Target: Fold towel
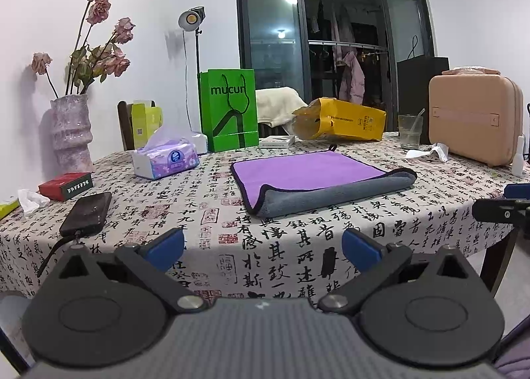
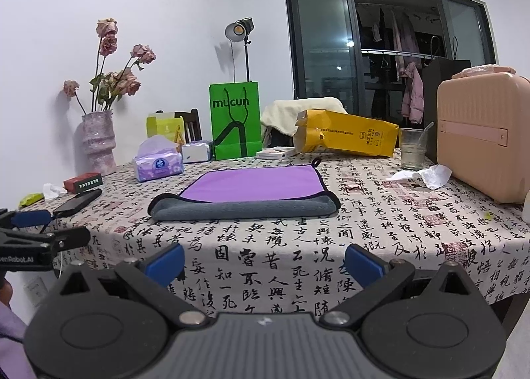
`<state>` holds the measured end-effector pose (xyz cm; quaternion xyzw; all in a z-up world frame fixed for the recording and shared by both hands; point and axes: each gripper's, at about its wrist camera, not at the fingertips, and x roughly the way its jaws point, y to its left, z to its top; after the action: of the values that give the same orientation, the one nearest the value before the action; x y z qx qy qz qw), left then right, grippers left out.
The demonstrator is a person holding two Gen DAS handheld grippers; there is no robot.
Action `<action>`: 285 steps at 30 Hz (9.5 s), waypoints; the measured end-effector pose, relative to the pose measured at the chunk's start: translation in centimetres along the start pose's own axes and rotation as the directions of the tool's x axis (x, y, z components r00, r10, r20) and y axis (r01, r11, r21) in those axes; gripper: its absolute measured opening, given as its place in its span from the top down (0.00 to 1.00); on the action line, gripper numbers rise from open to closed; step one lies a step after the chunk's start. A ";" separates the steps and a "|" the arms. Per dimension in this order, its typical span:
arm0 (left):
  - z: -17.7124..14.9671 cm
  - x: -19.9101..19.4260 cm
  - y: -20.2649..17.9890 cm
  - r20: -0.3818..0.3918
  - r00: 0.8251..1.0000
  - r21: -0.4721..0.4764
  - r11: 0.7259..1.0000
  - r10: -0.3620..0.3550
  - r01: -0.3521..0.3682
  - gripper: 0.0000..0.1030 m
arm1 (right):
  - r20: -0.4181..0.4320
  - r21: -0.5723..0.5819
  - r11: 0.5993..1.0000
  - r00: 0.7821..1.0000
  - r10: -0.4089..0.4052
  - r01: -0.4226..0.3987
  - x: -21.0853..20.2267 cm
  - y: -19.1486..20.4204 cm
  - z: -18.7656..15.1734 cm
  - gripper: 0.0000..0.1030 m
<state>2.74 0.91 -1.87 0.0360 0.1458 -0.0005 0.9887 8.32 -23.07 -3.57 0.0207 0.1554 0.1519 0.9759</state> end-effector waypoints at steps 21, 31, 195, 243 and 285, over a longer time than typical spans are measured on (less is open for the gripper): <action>0.0 5.9 1.4 -0.088 0.995 0.008 0.999 0.047 -0.047 0.00 | -0.064 0.022 0.999 0.997 -0.041 0.042 4.9 -2.6 -0.9 0.00; 1.0 9.0 1.7 -0.120 0.989 -0.008 0.997 0.081 -0.083 0.00 | -0.111 0.019 0.999 0.993 -0.031 0.033 8.4 -4.2 -0.1 0.00; 12.8 42.7 8.3 -0.287 0.954 -0.142 0.981 0.085 -0.130 0.00 | -0.293 0.036 0.983 0.938 0.184 -0.182 48.6 -12.7 16.3 0.03; 10.9 20.1 6.8 -0.178 0.983 -0.125 0.990 0.050 -0.073 0.00 | -0.197 0.067 0.987 0.967 0.159 -0.148 26.0 -8.6 11.8 0.02; 5.1 2.8 5.3 -0.045 0.999 -0.086 0.996 -0.026 0.022 0.00 | -0.055 -0.054 0.994 0.994 0.094 -0.097 7.6 -0.3 7.0 0.00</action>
<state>6.97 5.84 2.52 -0.0082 0.1687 -0.0052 0.9856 17.43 -20.98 0.81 -0.0036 0.1755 0.2031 0.9633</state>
